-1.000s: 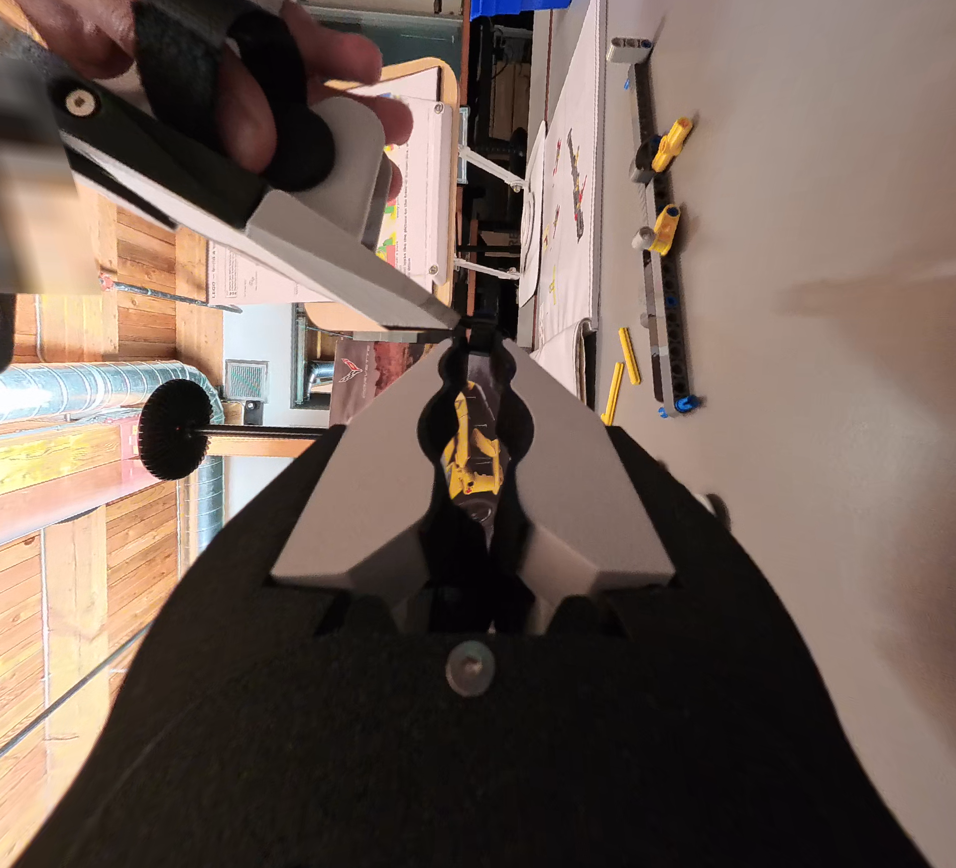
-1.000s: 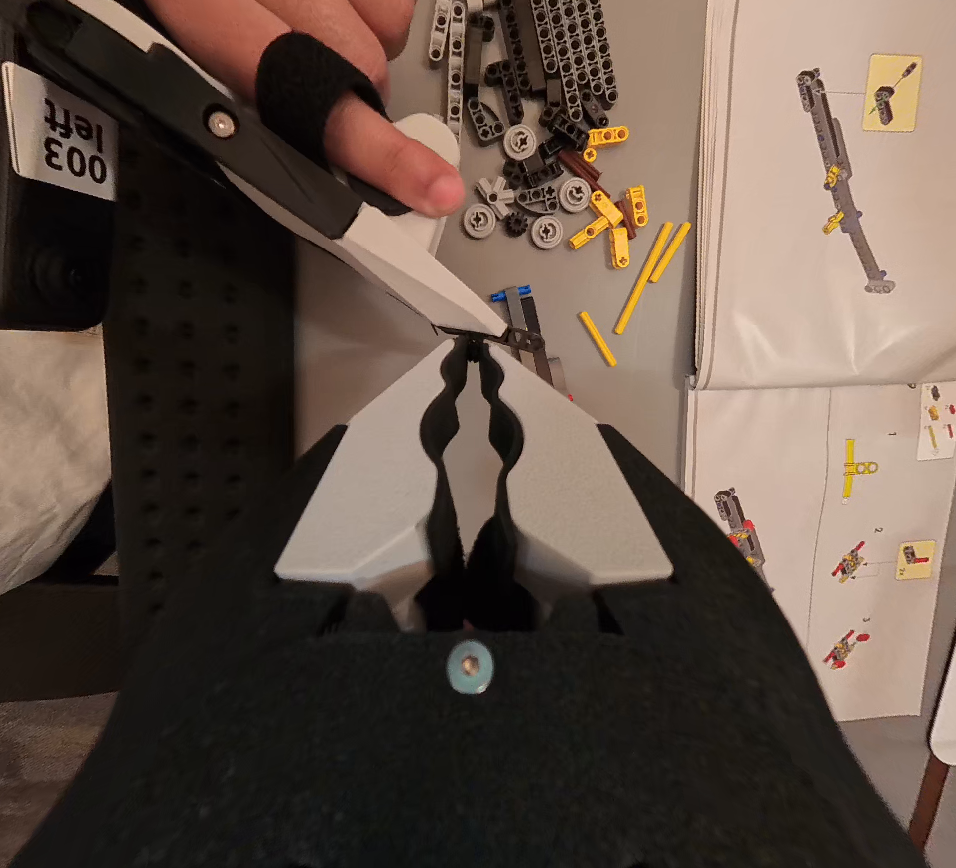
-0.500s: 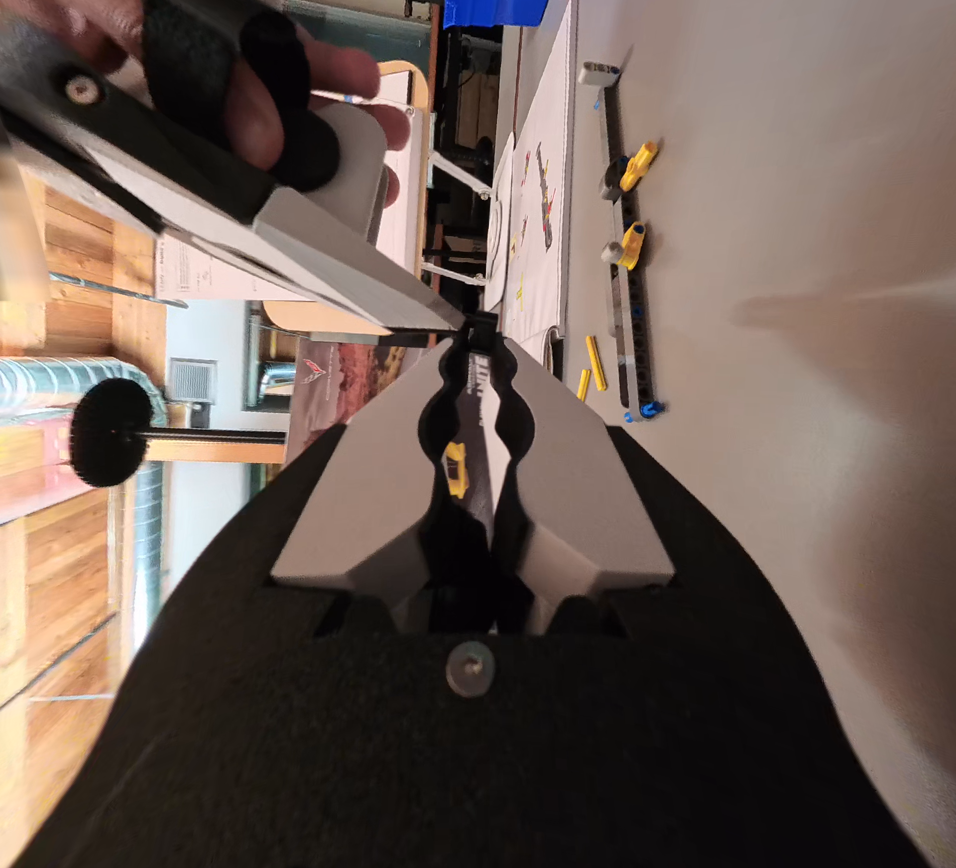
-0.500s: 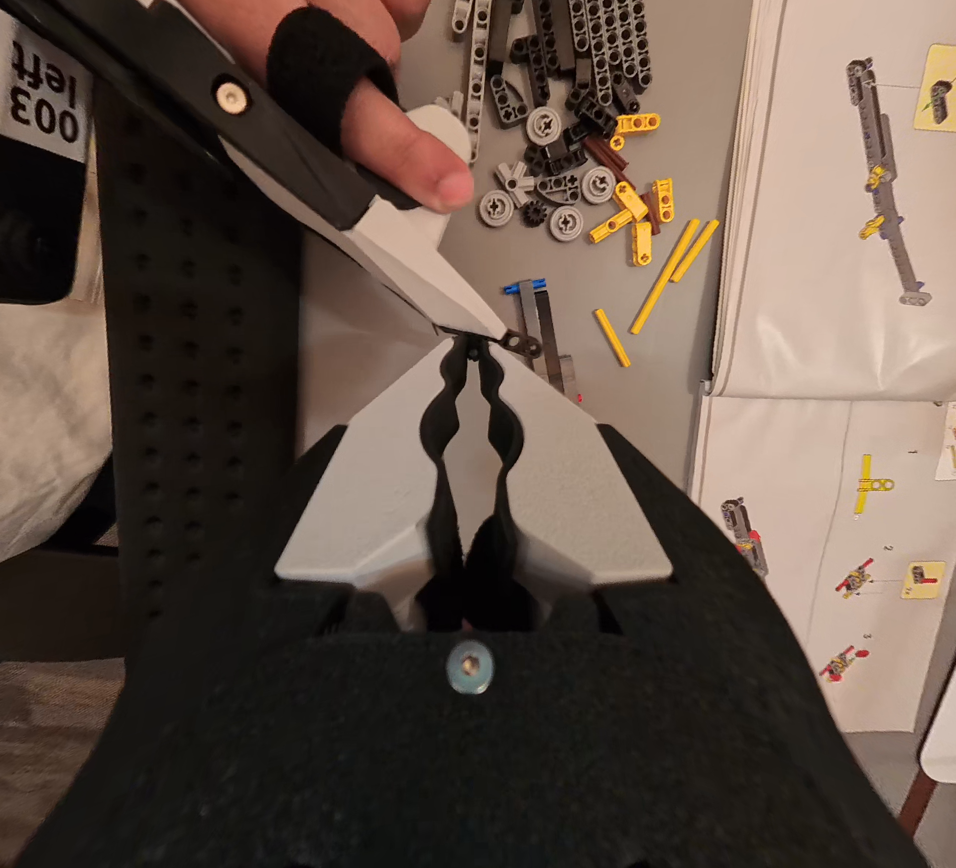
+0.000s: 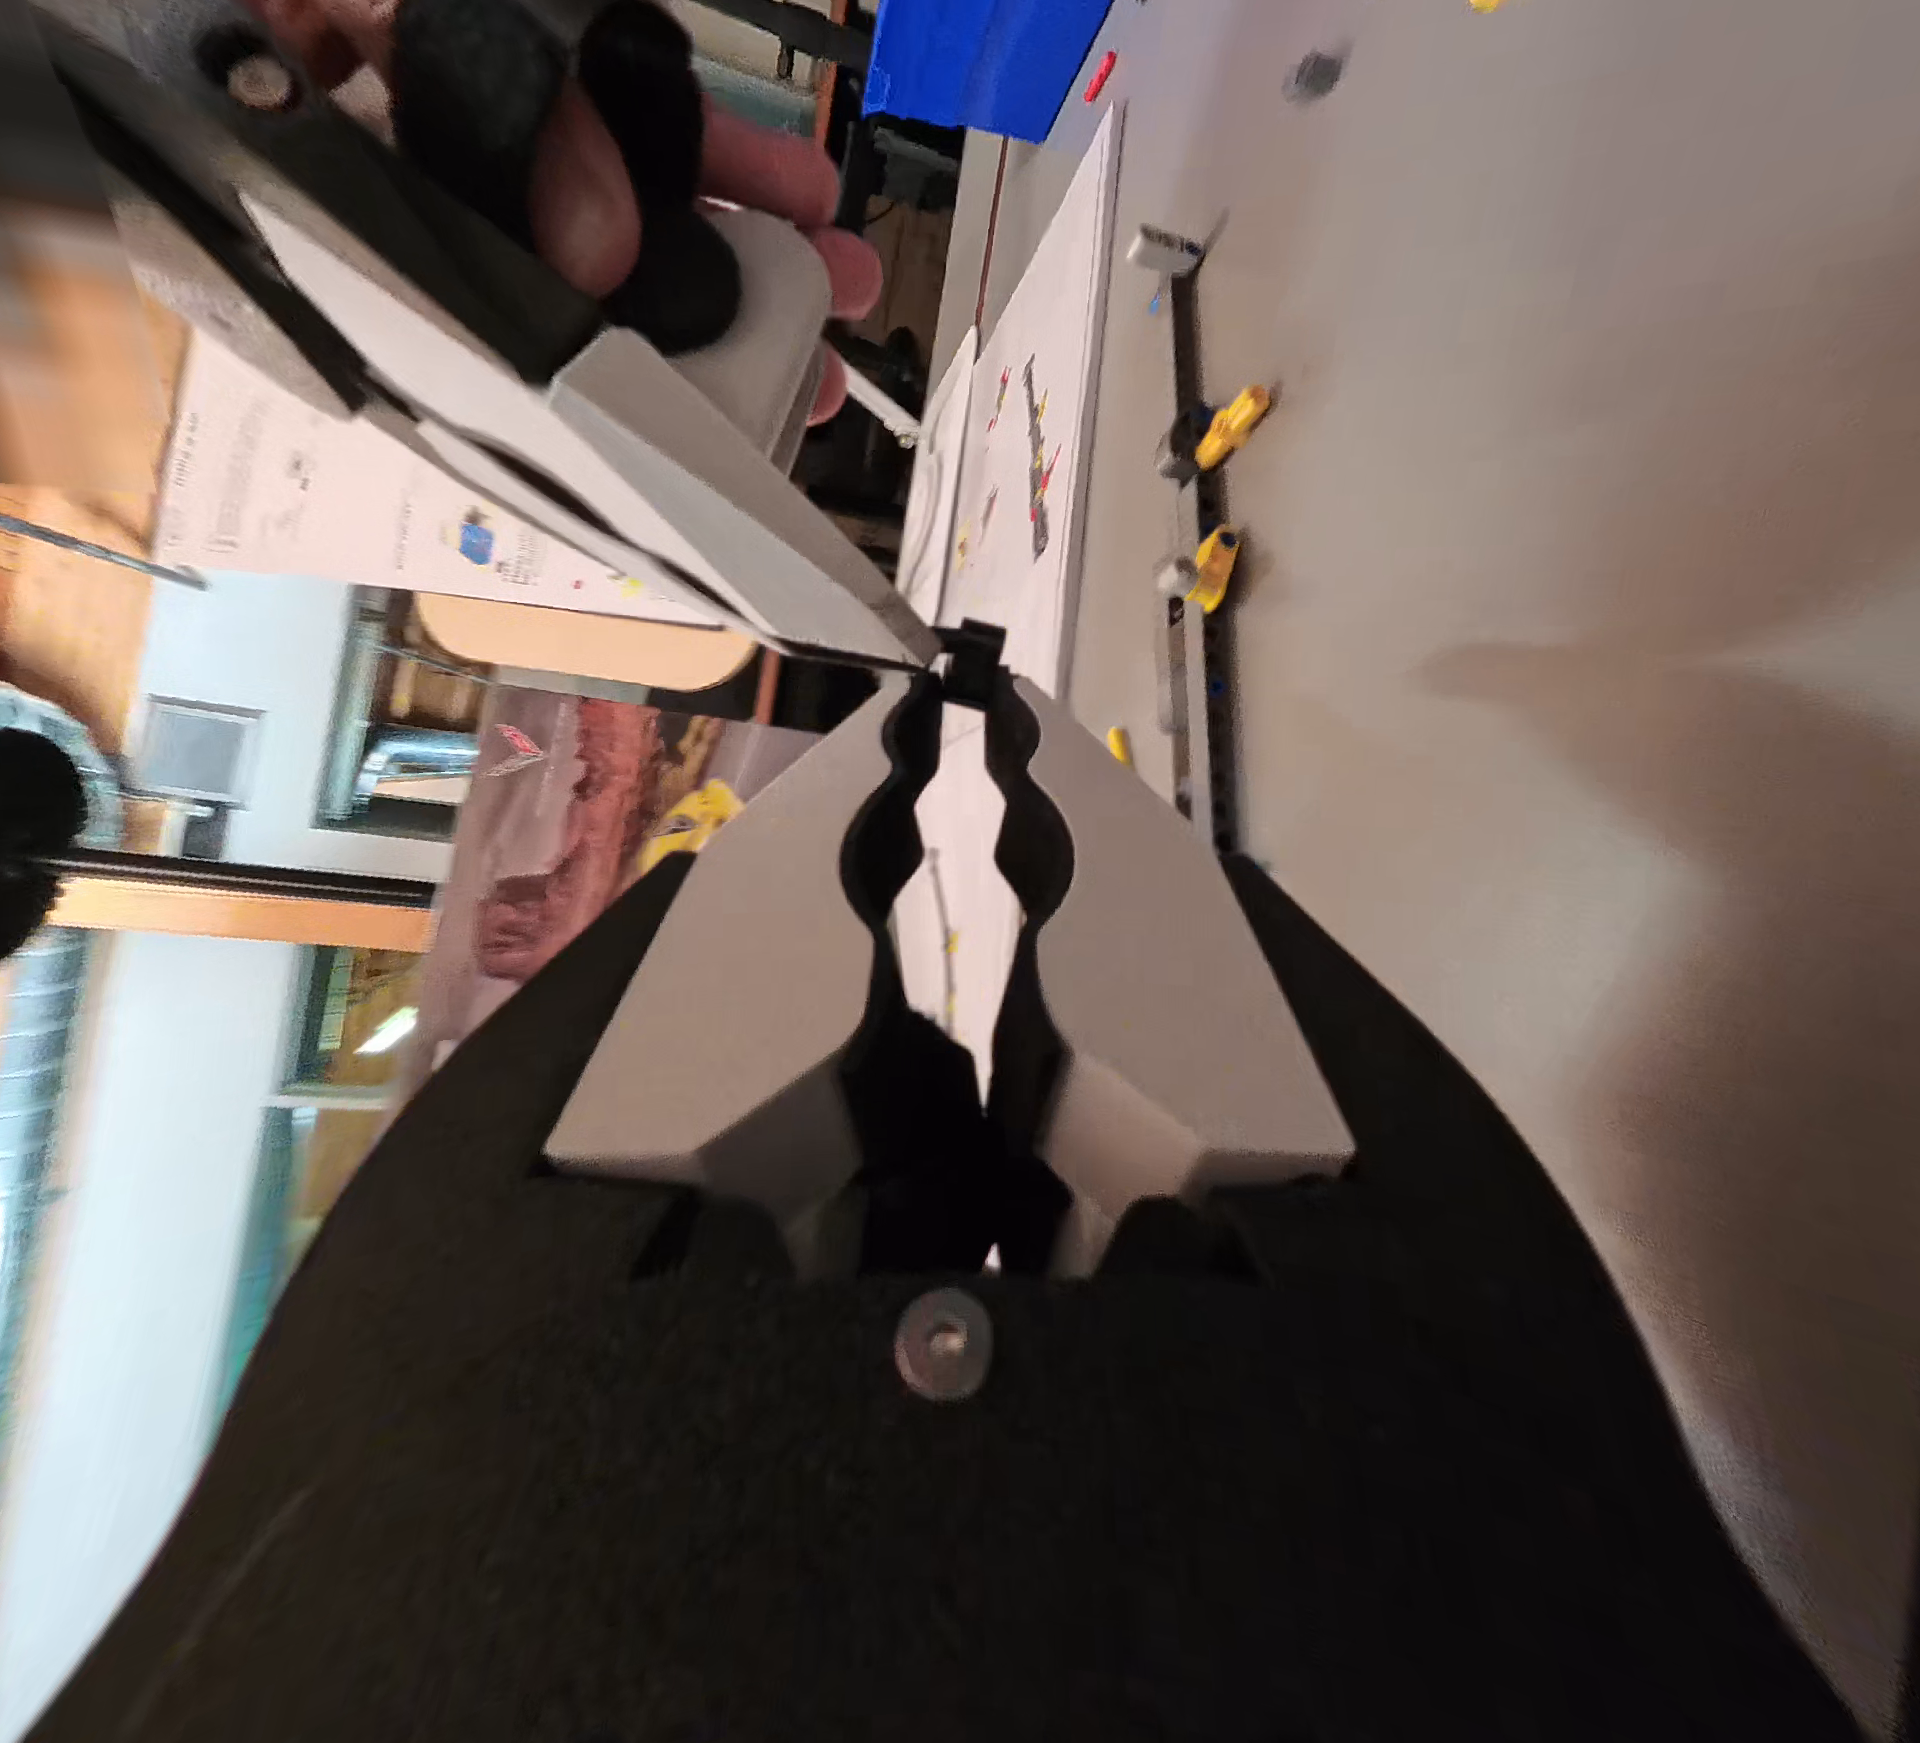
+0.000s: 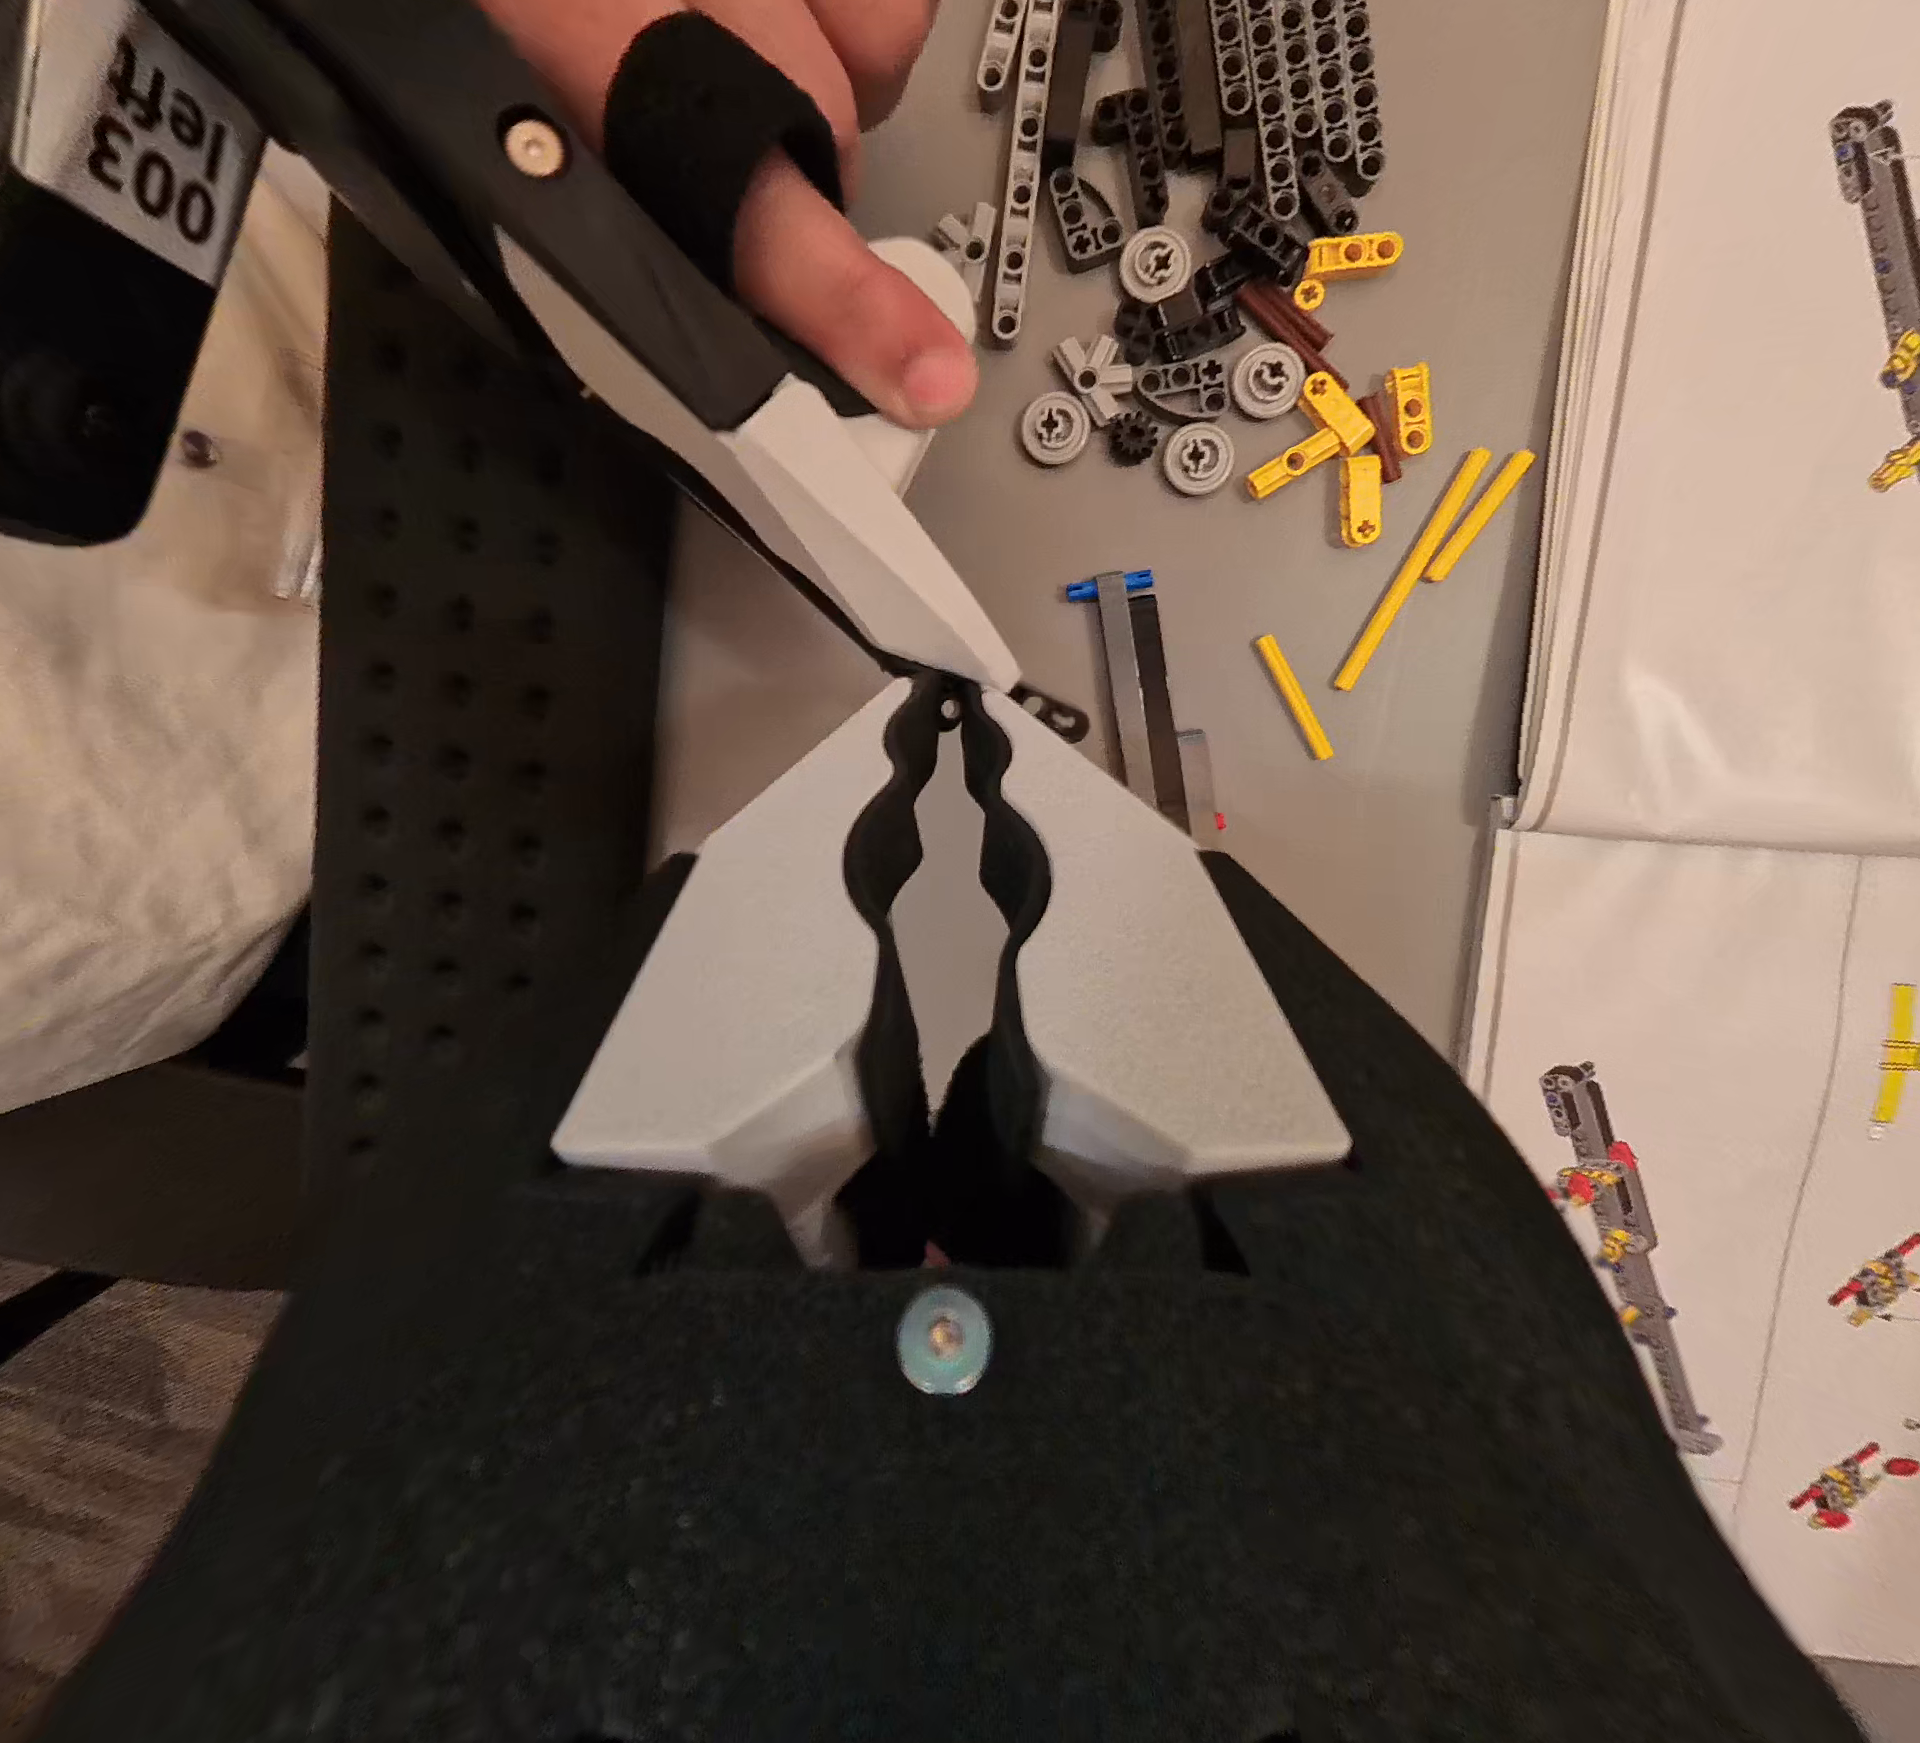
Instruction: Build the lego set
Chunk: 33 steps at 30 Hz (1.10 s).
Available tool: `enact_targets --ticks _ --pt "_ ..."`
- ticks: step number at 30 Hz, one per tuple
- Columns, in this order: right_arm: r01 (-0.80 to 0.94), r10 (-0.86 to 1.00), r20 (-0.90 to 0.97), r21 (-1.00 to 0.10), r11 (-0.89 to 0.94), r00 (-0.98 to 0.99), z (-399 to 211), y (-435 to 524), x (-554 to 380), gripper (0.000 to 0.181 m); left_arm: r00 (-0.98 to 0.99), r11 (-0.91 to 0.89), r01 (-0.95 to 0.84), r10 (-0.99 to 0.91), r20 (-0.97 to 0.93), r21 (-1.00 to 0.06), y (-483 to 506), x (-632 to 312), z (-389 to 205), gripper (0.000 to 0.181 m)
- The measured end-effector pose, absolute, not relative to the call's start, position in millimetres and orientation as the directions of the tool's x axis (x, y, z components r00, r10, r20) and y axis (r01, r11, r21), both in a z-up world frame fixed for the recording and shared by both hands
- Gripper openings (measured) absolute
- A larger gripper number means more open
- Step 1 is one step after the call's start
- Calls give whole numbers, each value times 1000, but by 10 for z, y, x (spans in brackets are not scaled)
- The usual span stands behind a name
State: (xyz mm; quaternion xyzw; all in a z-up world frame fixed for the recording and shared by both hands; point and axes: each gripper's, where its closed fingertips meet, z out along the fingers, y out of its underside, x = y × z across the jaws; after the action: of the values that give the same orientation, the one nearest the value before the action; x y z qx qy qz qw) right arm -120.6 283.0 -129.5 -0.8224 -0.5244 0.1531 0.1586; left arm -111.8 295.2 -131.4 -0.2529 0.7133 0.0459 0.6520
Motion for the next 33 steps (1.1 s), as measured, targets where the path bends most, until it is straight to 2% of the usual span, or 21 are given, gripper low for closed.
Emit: enact_targets --ticks 5,7,13,17,19,20,22,23,24,25,26,27,29,33 --pt "706 863 -283 -497 -505 418 -1164 2837 -1200 4 18 770 -349 -564 -826 -534 2926 -1091 -1225 6" --pt "676 824 -392 -476 -563 410 -1212 2802 -1196 4 -12 763 -337 -590 -808 -552 2889 -1076 -1272 6" --pt "628 744 -520 -426 -651 419 -1277 2834 -1200 4 -65 651 -332 -738 -672 -682 2895 -1079 -1359 7" --pt "665 731 -509 -353 -658 453 -1401 2803 -1191 4 -105 675 -369 -713 -693 -639 2878 -1073 -1470 7" --pt "671 758 -455 -375 -639 467 -1367 2848 -1188 4 -78 644 -376 -739 -670 -666 2929 -1083 -1443 7" --pt "683 763 -452 -367 -632 462 -1342 2825 -1178 3 -4 606 -374 -758 -652 -702 3023 -1098 -1358 0" --pt "845 808 -374 -107 -524 454 -1823 2463 -941 4 175 489 -255 -825 -537 -834 3278 -1191 -954 0" --pt "892 842 -370 -67 -446 393 -2003 2308 -982 5 169 501 -262 -818 -550 -825 3339 -1220 -954 0" --pt "890 876 -284 -130 -438 389 -1997 2451 -1041 4 136 601 -323 -735 -664 -731 3349 -1240 -1083 0" --pt "828 845 -279 -214 -518 457 -1826 2644 -1051 4 109 643 -326 -702 -704 -692 3291 -1254 -1145 0" --pt "717 772 -380 -309 -625 509 -1577 2770 -1117 4 117 610 -300 -739 -663 -733 3259 -1261 -1107 0" --pt "648 757 -394 -394 -652 522 -1445 2875 -1099 4 135 577 -301 -762 -633 -759 3302 -1266 -1085 0" --pt "705 783 -265 -341 -622 563 -1627 2847 -803 5 106 580 -348 -756 -646 -736 3347 -1257 -1202 0" --pt "507 701 -324 -510 -695 635 -1453 2881 -728 5 33 572 -388 -775 -631 -723 3280 -1229 -1369 0"
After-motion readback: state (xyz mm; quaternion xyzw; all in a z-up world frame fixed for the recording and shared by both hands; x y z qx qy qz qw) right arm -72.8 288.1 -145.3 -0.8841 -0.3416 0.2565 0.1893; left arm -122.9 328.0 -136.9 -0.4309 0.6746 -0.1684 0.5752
